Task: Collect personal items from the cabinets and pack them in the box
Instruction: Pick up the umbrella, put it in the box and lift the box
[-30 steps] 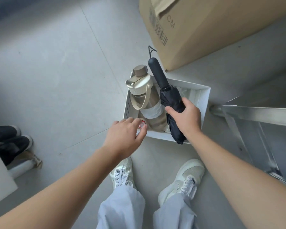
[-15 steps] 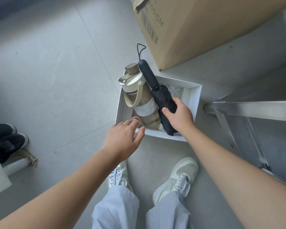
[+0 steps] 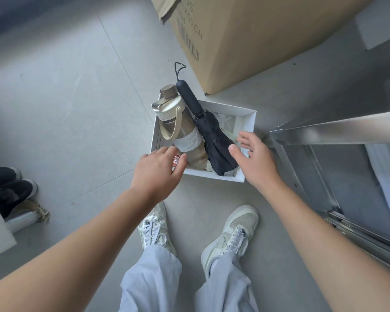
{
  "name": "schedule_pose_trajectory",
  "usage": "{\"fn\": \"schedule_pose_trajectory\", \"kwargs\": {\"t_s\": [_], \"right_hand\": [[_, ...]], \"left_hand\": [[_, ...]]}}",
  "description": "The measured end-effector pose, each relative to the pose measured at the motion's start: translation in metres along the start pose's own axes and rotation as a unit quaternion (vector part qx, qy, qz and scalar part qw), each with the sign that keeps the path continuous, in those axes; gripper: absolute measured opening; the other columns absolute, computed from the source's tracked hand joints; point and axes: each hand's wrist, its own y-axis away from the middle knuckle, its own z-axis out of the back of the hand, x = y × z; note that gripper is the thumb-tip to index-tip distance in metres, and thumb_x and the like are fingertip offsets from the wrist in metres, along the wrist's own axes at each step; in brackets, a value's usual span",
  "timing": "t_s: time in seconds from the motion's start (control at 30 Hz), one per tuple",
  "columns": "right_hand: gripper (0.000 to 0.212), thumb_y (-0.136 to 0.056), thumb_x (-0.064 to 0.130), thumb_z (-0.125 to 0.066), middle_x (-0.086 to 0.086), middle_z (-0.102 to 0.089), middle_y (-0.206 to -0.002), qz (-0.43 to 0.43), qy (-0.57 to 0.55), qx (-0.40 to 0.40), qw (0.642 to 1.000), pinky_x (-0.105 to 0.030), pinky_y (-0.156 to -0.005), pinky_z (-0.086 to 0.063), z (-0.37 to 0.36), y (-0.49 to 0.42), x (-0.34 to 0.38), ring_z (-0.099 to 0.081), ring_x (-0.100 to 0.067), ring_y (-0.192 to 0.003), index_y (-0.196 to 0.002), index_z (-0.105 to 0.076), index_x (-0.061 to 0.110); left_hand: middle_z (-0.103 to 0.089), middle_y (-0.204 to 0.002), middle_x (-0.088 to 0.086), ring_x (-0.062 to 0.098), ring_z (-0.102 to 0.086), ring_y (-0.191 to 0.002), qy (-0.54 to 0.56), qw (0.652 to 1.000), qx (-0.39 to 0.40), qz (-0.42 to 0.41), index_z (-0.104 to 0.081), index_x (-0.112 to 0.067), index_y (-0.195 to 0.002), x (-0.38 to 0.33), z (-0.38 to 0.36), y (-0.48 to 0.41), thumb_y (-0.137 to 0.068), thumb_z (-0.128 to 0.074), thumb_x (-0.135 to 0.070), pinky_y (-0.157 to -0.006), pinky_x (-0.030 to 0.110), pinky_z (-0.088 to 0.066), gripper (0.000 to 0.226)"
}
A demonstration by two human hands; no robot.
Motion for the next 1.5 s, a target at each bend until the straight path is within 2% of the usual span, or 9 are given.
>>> {"fn": "schedule_pose_trajectory", "kwargs": {"t_s": [0.23, 0.37, 0.47, 0.8, 0.93, 1.13, 1.33, 1.5], "right_hand": [[0.048, -0.098, 0.038, -0.066, 0.007, -0.062, -0.140, 0.016, -0.048, -0.017, 0.999, -0.039, -0.112, -0.044, 0.002, 0.016, 0.009, -0.055, -0.008, -0.130, -0.143, -0.053, 0.023], [0.050, -0.098, 0.037, -0.066, 0.006, -0.061, -0.142, 0.017, -0.064, -0.032, 0.997, -0.041, -0.113, -0.043, 0.002, 0.021, 0.007, -0.054, -0.010, -0.132, -0.144, -0.053, 0.022], [0.051, -0.098, 0.037, -0.066, 0.007, -0.060, -0.143, 0.021, -0.072, -0.045, 0.996, -0.040, -0.114, -0.043, 0.005, 0.025, 0.007, -0.053, -0.009, -0.133, -0.144, -0.052, 0.022], [0.050, -0.097, 0.038, -0.066, 0.011, -0.059, -0.144, 0.038, -0.052, -0.061, 0.996, -0.040, -0.115, -0.042, 0.017, 0.016, 0.006, -0.052, -0.009, -0.135, -0.143, -0.054, 0.023], [0.054, -0.093, 0.046, -0.064, 0.011, -0.059, -0.144, 0.042, -0.049, -0.070, 0.995, -0.037, -0.114, -0.042, 0.012, 0.013, 0.008, -0.052, -0.009, -0.135, -0.142, -0.054, 0.026], [0.051, -0.095, 0.042, -0.067, 0.010, -0.059, -0.144, 0.024, -0.029, -0.070, 0.997, -0.039, -0.114, -0.043, 0.002, 0.000, 0.003, -0.052, -0.012, -0.135, -0.141, -0.055, 0.025], [0.053, -0.093, 0.043, -0.068, 0.010, -0.057, -0.145, -0.010, -0.014, -0.095, 0.995, -0.039, -0.111, -0.044, -0.004, -0.015, -0.022, -0.052, -0.015, -0.135, -0.141, -0.054, 0.028], [0.066, -0.090, 0.042, -0.070, 0.007, -0.053, -0.148, -0.075, -0.025, -0.099, 0.992, -0.042, -0.111, -0.044, -0.024, -0.020, -0.046, -0.050, -0.015, -0.136, -0.149, -0.044, 0.027]], "left_hand": [[-0.066, -0.095, -0.002, 0.024, -0.061, -0.084, -0.003, 1.000, -0.005, -0.003, -0.058, -0.022, -0.099, -0.007, 0.005, 0.001, -0.099, -0.033, -0.047, -0.077, 0.038, -0.043, 0.035], [-0.067, -0.099, -0.002, 0.025, -0.062, -0.089, -0.001, 1.000, -0.010, -0.006, -0.059, -0.022, -0.104, -0.011, 0.010, -0.004, -0.099, -0.033, -0.048, -0.080, 0.038, -0.044, 0.037], [-0.067, -0.100, -0.002, 0.025, -0.061, -0.091, -0.009, 1.000, -0.023, -0.007, -0.059, -0.023, -0.109, -0.011, 0.017, -0.010, -0.099, -0.034, -0.048, -0.077, 0.035, -0.040, 0.037], [-0.065, -0.107, -0.002, 0.023, -0.063, -0.098, -0.022, 0.999, -0.041, 0.023, -0.058, -0.026, -0.110, 0.016, 0.032, -0.025, -0.099, -0.034, -0.049, -0.079, 0.038, -0.045, 0.035], [-0.065, -0.113, -0.002, 0.024, -0.063, -0.099, -0.024, 0.998, -0.045, 0.028, -0.057, -0.025, -0.114, 0.026, 0.030, -0.027, -0.100, -0.037, -0.047, -0.080, 0.038, -0.045, 0.033], [-0.064, -0.116, -0.002, 0.022, -0.063, -0.101, -0.006, 0.997, -0.059, 0.054, -0.054, -0.028, -0.119, 0.043, 0.019, -0.038, -0.098, -0.034, -0.053, -0.075, 0.036, -0.043, 0.038], [-0.057, -0.133, 0.002, 0.026, -0.061, -0.110, 0.025, 0.989, -0.021, 0.142, -0.042, -0.023, -0.134, 0.074, -0.007, -0.045, -0.098, -0.033, -0.055, -0.087, 0.043, -0.047, 0.050], [-0.057, -0.129, -0.006, 0.016, -0.061, -0.104, 0.128, 0.977, -0.025, 0.168, -0.040, -0.029, -0.133, 0.083, -0.033, -0.042, -0.097, -0.038, -0.055, -0.086, 0.038, -0.047, 0.044]]}}
